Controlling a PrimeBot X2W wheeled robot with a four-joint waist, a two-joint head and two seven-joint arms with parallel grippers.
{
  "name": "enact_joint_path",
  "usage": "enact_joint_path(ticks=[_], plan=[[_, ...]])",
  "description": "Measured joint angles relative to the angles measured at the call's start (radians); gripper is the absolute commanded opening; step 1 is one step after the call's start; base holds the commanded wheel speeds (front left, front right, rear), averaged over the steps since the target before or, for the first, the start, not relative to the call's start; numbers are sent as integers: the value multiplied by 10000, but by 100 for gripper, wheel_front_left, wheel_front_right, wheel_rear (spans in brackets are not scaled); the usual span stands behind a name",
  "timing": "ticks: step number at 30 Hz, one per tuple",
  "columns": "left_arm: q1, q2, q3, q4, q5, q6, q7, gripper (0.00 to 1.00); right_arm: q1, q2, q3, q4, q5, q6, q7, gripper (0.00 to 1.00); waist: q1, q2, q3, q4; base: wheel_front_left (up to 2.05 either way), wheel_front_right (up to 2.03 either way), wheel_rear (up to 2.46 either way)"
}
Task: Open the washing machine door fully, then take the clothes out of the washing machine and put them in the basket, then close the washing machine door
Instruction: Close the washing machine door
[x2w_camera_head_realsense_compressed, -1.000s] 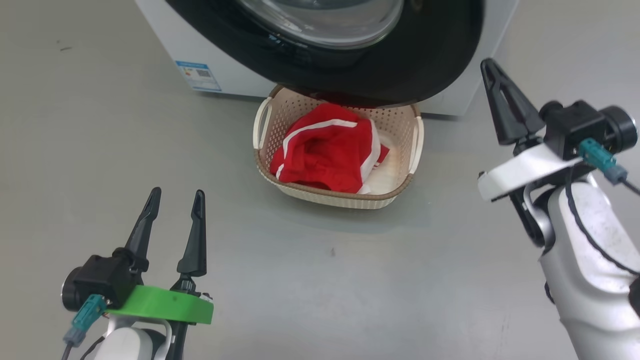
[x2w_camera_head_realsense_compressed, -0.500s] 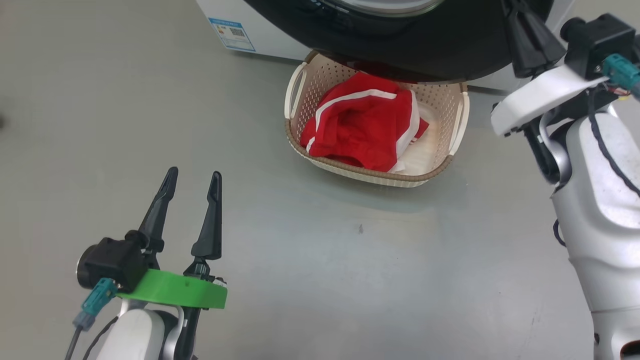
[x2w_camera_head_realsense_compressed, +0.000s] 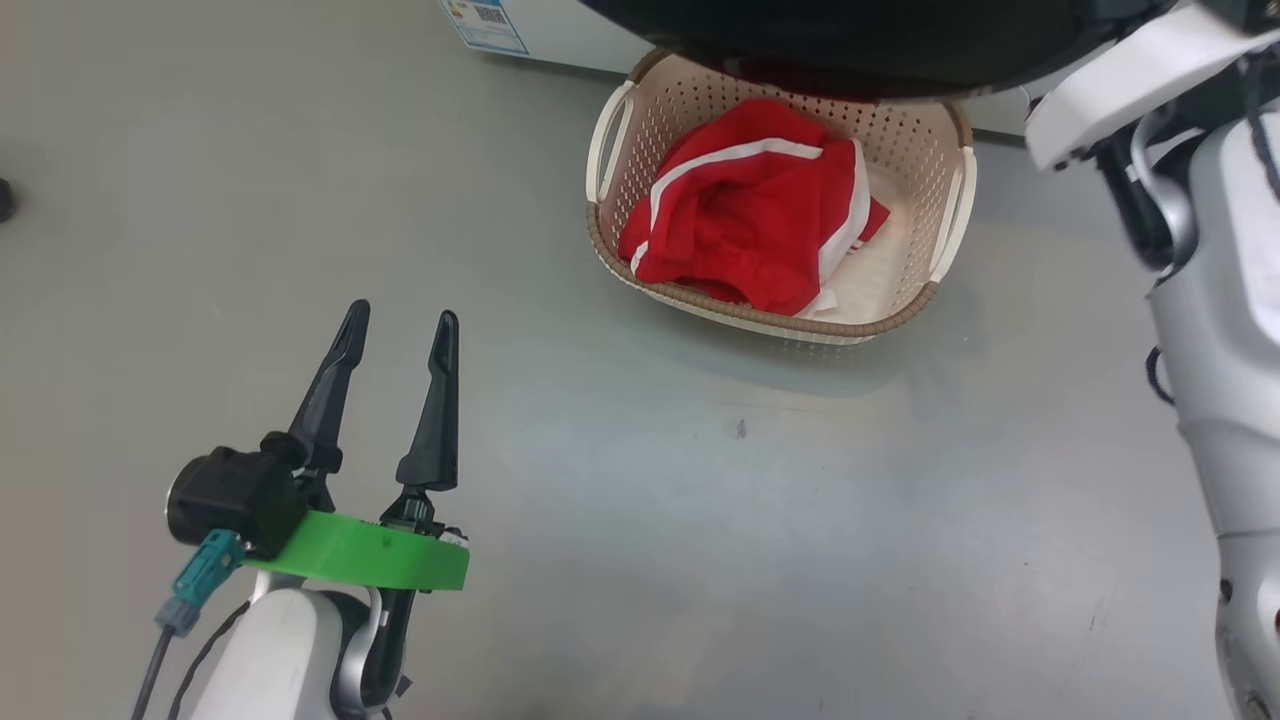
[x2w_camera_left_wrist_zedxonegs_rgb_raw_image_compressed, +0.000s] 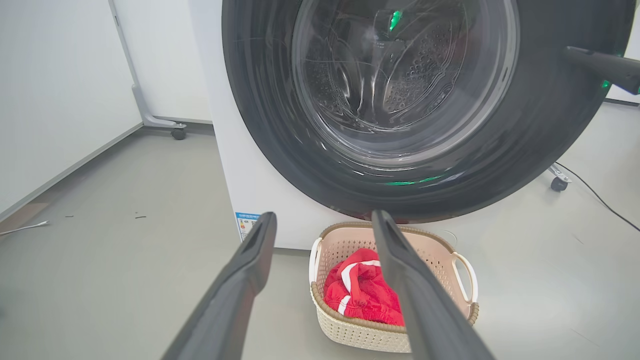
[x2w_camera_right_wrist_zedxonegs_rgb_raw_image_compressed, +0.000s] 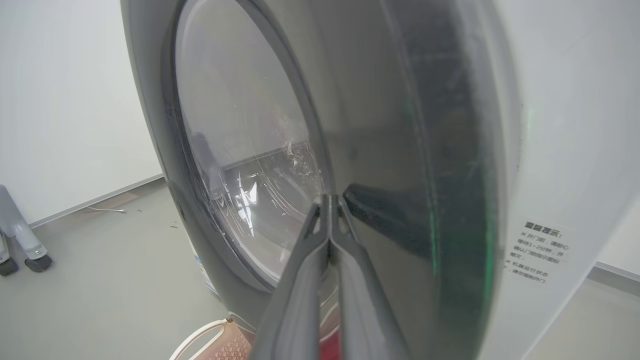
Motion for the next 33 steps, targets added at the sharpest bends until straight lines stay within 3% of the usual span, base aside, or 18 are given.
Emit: enact_joint_path(ticks=[17,33], plan=[[-588,-144,-270,192,-81,-176,-29,100,-1971,-876,-374,1200,-77,0,69,0,0,0,677,469,0,0,0],[-698,-199,-255,251,-77,-263,-29,100,-2655,-993,-546,2232,-67,0,-123,0,0,0,692,609,0,0,0]])
